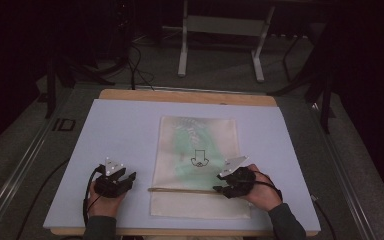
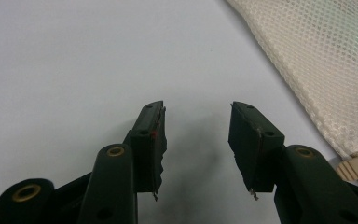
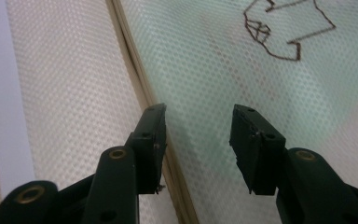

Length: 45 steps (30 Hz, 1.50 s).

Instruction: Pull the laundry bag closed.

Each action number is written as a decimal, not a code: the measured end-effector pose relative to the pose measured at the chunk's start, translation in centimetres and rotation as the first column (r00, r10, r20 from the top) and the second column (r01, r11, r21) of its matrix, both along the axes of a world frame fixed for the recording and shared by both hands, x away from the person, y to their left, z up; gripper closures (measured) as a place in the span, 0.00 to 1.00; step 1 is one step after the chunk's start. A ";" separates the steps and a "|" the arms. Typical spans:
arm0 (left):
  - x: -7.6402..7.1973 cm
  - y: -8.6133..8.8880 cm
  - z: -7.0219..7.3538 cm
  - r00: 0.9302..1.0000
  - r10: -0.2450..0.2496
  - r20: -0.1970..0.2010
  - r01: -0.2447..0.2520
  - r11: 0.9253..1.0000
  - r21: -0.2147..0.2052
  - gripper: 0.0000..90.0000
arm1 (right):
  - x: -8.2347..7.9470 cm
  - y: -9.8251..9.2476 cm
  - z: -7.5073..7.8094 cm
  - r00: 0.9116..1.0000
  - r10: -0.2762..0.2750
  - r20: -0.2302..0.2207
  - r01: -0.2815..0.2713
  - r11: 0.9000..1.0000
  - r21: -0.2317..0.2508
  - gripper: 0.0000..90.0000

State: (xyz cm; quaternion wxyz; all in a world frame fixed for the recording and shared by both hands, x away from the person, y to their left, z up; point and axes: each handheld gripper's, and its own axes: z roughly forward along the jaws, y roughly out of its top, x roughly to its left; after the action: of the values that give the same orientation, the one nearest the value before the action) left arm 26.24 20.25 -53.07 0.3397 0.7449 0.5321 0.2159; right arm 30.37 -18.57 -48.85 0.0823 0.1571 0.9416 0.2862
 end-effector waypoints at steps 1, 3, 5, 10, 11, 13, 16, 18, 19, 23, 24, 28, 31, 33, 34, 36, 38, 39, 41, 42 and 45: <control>0.0 0.0 0.0 1.000 0.001 0.000 -0.001 1.000 -0.001 0.61 | 0.0 0.2 0.0 1.000 0.000 -0.003 0.000 1.000 0.001 0.62; 0.0 0.0 0.0 1.000 0.003 0.000 -0.003 1.000 -0.001 0.61 | 0.0 0.7 0.0 1.000 0.014 0.002 -0.014 1.000 0.002 0.62; 0.0 0.0 0.0 1.000 0.004 0.000 -0.004 1.000 -0.002 0.61 | 0.0 1.0 0.0 1.000 0.020 0.001 -0.020 1.000 0.004 0.62; 0.0 0.1 0.0 1.000 0.003 0.001 -0.003 1.000 -0.003 0.61 | 0.0 1.8 -0.1 0.999 0.033 -0.003 -0.033 0.999 0.007 0.62; 0.0 0.1 0.0 1.000 0.003 0.001 -0.003 1.000 -0.004 0.61 | 0.0 2.0 -0.1 0.999 0.039 -0.003 -0.039 0.999 0.008 0.62; 0.0 0.1 0.0 1.000 0.002 0.001 -0.002 1.000 -0.003 0.61 | 0.0 2.3 -0.1 0.999 0.042 -0.002 -0.042 0.999 0.010 0.62; 0.0 0.1 0.0 1.000 0.003 0.002 -0.003 1.000 -0.005 0.61 | 0.0 2.6 -0.1 0.999 0.050 -0.002 -0.050 0.999 0.012 0.62; 0.0 0.1 0.0 1.000 0.003 0.002 -0.003 1.000 -0.005 0.61 | 0.0 2.9 -0.1 0.998 0.056 -0.002 -0.056 0.998 0.014 0.62; 0.0 0.1 0.0 1.000 0.002 0.002 -0.002 1.000 -0.005 0.61 | 0.1 3.1 -0.1 0.998 0.059 -0.005 -0.059 0.998 0.016 0.62; 0.0 0.1 0.1 1.000 0.003 0.003 -0.003 1.000 -0.007 0.61 | 0.0 3.6 -0.2 0.998 0.069 -0.005 -0.069 0.998 0.016 0.62; 0.0 0.1 0.1 1.000 0.003 0.003 -0.003 1.000 -0.007 0.61 | 0.0 3.6 -0.2 0.998 0.069 -0.005 -0.069 0.998 0.016 0.62; 0.0 0.1 0.1 1.000 0.004 0.003 -0.004 1.000 -0.007 0.61 | 0.0 4.3 -0.2 0.997 0.077 -0.009 -0.077 0.997 0.021 0.62; 0.0 0.1 0.1 1.000 0.003 0.002 -0.003 1.000 -0.007 0.61 | 0.0 4.7 -0.3 0.996 0.088 -0.006 -0.088 0.996 0.023 0.62; 0.0 0.1 0.1 1.000 0.003 0.002 -0.003 1.000 -0.007 0.61 | 0.0 5.0 -0.3 0.996 0.092 -0.007 -0.092 0.995 0.024 0.62; 0.0 0.1 0.1 1.000 0.003 0.002 -0.003 1.000 -0.007 0.61 | 0.0 5.1 -0.3 0.996 0.095 -0.007 -0.094 0.995 0.024 0.62; 0.0 0.1 0.1 1.000 0.003 0.002 -0.003 1.000 -0.007 0.61 | 0.0 5.2 -0.3 0.995 0.098 -0.008 -0.097 0.995 0.024 0.62; 0.0 0.1 0.1 1.000 0.002 0.002 -0.002 1.000 -0.007 0.61 | 0.0 5.6 -0.4 0.994 0.105 -0.007 -0.105 0.994 0.028 0.62; 0.0 0.1 0.1 1.000 0.002 0.002 -0.002 1.000 -0.007 0.61 | 0.0 5.6 -0.4 0.994 0.106 -0.011 -0.105 0.994 0.027 0.62; 0.0 0.1 0.1 1.000 0.003 0.002 -0.003 1.000 -0.007 0.61 | 0.0 5.9 -0.4 0.994 0.110 -0.010 -0.110 0.994 0.028 0.62; 0.0 0.1 0.1 1.000 0.004 0.001 -0.004 1.000 -0.008 0.61 | 0.0 6.0 -0.4 0.994 0.112 -0.011 -0.112 0.993 0.027 0.62; 0.0 0.2 0.1 1.000 0.007 0.002 -0.007 1.000 -0.008 0.61 | -0.1 6.3 -0.4 0.993 0.117 -0.011 -0.117 0.993 0.027 0.62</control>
State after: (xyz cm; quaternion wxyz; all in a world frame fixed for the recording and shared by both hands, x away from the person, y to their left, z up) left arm 26.23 20.41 -53.00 0.3426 0.7415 0.5351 0.2155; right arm 30.31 -12.26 -49.27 0.0574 0.1044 0.9458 0.3021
